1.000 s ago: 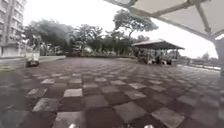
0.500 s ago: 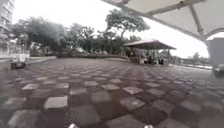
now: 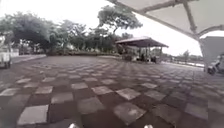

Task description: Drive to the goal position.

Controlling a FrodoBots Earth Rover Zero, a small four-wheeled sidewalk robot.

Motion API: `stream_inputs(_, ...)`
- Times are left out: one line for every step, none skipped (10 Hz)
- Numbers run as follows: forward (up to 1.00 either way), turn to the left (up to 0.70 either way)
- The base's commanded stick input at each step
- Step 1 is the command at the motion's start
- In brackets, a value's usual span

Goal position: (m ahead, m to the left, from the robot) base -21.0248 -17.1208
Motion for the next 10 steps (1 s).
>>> stream_inputs(0.68,-0.34)
stream_inputs(0.68,-0.34)
stream_inputs(0.68,-0.34)
stream_inputs(0.68,-0.34)
stream_inputs(0.68,-0.34)
stream_inputs(0.68,-0.34)
stream_inputs(0.68,-0.34)
stream_inputs(0.68,-0.34)
stream_inputs(0.68,-0.34)
stream_inputs(0.68,-0.34)
